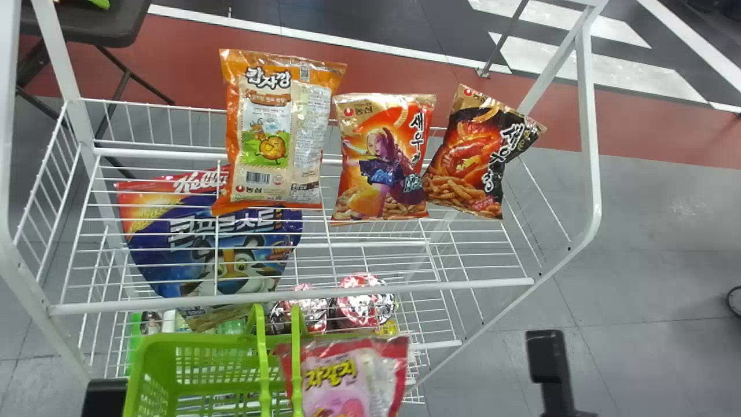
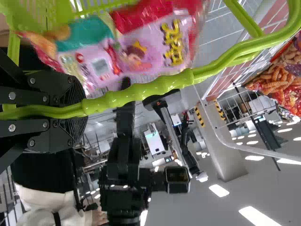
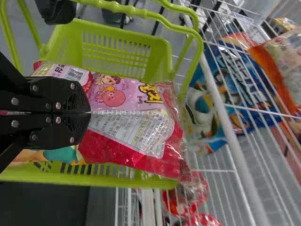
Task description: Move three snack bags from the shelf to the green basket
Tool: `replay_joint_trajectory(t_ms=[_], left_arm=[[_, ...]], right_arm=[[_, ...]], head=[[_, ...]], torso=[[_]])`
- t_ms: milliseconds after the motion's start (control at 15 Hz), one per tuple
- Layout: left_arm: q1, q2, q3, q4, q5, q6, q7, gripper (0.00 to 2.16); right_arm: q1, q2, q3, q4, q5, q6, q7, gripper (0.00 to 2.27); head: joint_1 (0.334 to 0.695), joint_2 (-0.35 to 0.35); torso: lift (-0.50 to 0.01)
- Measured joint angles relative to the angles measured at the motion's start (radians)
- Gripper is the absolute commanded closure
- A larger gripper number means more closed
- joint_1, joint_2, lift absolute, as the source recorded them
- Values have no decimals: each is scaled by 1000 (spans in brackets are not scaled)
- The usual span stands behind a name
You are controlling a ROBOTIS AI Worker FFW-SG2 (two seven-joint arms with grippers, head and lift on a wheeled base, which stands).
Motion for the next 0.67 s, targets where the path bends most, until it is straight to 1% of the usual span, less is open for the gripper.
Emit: replay_joint_trajectory(t_ms=[267,333,400,467,533,667], left_arm=[[13,0,-10,-16,-7,0,0,1760],[17,0,-12,-20,-10,0,-1,1760],[20,0,-13,-22,-12,0,-1,1760],[23,0,-14,-25,-13,0,-1,1760],[26,0,-14,-27,-15,0,-1,1760],[29,0,-15,-29,-18,0,-1,1760]], right_arm=[[-23,0,80,31,32,-3,-9,2111],[-32,-1,96,51,41,-13,-12,1801],[-40,-1,112,76,52,-33,-21,1052],[-47,-1,124,99,59,-53,-26,39],[-51,-1,128,114,63,-67,-28,-2],[-53,-2,123,122,68,-77,-26,33]], head=[[695,-350],[695,-350],[695,-350],[695,-350],[695,-350],[695,-350]], torso=[[-48],[-48],[-48],[-48],[-48],[-48]])
